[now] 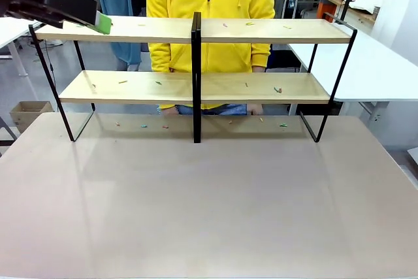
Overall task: Clean the shelves.
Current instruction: Pick up the Duster when the human hands it over.
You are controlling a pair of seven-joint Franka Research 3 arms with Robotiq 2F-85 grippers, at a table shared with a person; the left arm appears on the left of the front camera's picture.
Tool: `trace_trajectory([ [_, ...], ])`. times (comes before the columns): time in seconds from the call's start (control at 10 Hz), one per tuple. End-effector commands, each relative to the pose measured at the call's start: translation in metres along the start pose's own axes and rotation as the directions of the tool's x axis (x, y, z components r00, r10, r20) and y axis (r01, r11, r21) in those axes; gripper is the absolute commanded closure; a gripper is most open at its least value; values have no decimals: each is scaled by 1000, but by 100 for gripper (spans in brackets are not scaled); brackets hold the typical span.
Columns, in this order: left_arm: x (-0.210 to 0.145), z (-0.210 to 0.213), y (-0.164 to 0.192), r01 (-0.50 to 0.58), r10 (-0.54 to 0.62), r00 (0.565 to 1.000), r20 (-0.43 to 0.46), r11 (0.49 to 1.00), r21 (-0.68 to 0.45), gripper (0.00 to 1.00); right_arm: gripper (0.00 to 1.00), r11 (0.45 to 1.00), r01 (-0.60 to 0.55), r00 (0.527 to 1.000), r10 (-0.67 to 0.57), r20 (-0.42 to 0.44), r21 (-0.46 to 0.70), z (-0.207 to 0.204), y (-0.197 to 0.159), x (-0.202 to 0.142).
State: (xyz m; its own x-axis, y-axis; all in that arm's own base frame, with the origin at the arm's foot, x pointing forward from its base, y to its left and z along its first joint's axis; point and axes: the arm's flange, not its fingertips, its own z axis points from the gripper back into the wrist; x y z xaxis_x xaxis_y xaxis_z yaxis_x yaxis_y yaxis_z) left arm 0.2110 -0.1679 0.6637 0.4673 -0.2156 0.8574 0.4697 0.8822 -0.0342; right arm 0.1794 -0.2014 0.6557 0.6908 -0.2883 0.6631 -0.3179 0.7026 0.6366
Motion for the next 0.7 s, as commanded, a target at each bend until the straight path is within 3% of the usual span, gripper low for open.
trace_trajectory([
  [0.0,-1,-1,1,-1,1,1000,4,1000,0,0,100,999,-34,997,36,61,-28,-16,-10,-18],
  [0.1,-1,-1,1,-1,1,1000,4,1000,0,0,100,1000,0,1000,0,0,0,0,0,0],
  [0.6,-1,-1,1,-1,1,1000,4,1000,0,0,100,1000,0,1000,0,0,0,0,0,0],
])
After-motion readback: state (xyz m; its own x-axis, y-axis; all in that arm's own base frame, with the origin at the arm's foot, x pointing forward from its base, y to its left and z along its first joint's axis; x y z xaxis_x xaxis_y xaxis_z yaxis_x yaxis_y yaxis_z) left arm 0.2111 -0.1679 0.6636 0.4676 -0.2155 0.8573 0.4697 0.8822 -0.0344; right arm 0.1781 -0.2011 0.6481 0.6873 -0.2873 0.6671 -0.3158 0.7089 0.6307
